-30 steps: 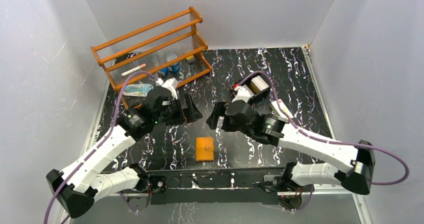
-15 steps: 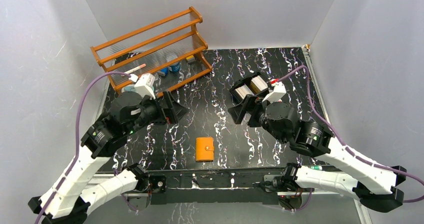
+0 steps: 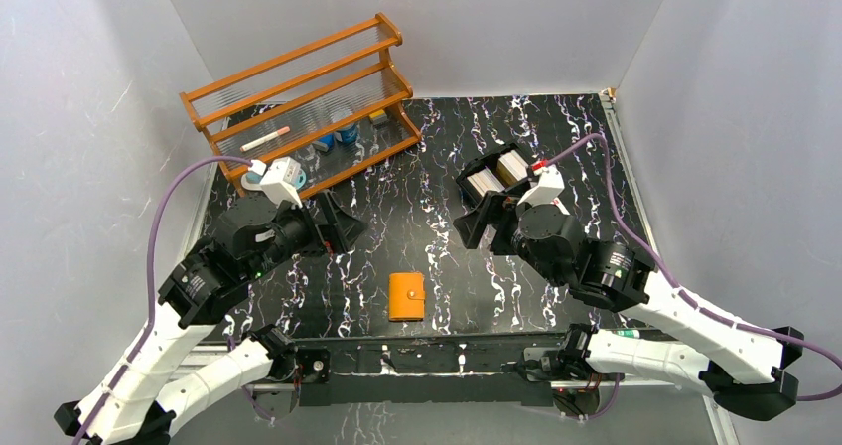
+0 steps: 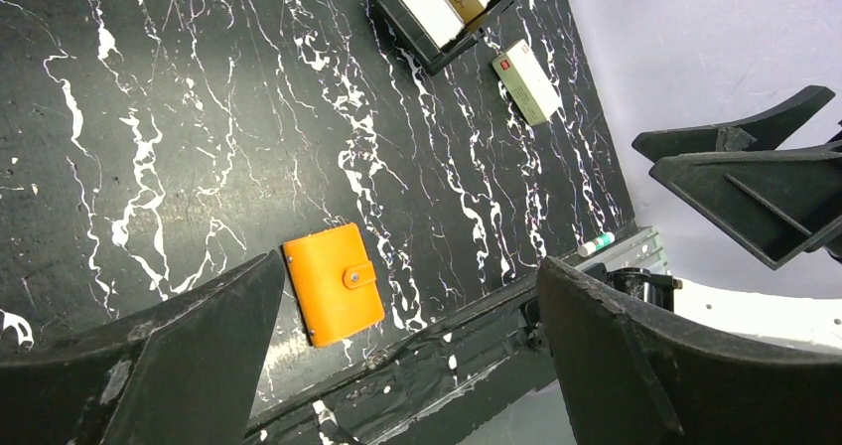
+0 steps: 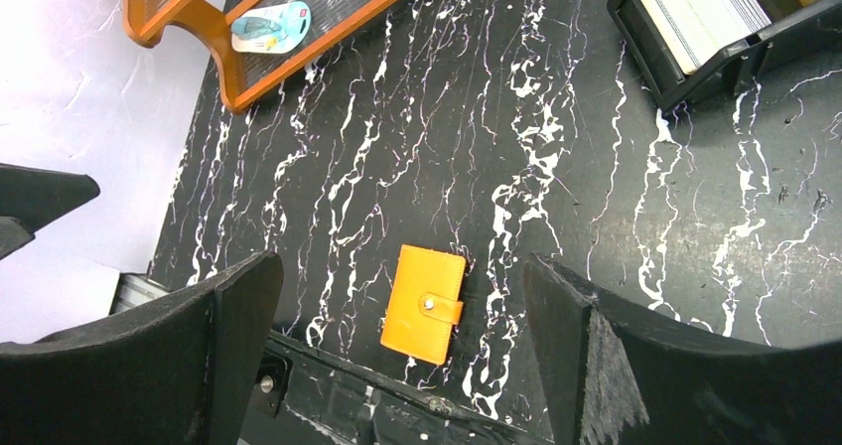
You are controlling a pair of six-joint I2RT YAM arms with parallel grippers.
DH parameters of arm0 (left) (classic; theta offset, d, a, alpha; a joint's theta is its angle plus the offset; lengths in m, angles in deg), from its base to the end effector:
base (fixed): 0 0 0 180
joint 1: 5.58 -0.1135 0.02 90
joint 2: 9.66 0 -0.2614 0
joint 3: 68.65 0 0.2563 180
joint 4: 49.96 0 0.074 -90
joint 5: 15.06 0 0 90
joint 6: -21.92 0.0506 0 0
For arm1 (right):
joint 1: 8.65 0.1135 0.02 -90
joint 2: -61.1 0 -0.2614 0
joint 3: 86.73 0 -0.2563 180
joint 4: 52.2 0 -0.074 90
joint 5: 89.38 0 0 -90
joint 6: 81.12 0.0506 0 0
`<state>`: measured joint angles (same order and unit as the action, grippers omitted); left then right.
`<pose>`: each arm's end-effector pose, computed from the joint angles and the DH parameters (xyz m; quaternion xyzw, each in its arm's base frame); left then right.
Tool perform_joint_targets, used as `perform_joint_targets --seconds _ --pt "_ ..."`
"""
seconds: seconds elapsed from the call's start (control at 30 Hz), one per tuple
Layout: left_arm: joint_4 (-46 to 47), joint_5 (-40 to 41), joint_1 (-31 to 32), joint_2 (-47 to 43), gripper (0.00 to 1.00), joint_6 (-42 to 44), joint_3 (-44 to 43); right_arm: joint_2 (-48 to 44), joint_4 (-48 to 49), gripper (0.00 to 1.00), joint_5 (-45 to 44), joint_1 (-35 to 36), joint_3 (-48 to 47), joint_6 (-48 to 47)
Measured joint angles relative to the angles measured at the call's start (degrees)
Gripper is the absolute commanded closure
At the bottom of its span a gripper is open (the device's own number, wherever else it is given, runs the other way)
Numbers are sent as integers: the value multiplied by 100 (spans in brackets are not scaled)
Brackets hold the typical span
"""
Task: Put the credit cards into the card holder
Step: Reset both arms
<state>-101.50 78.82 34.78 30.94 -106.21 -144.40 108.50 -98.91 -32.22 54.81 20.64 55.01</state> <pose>0.1169 -0.0949 0.3960 -0.0047 0.8005 -0.3578 0.4808 0.1065 0.1518 0.3725 0.0379 0.8077 0.3065 0.5022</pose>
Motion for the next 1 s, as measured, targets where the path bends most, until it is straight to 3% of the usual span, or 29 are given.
perform_joint_targets --seconds 1.0 --pt "22 358 0 -138 1 157 -4 -120 205 2 -409 0 273 66"
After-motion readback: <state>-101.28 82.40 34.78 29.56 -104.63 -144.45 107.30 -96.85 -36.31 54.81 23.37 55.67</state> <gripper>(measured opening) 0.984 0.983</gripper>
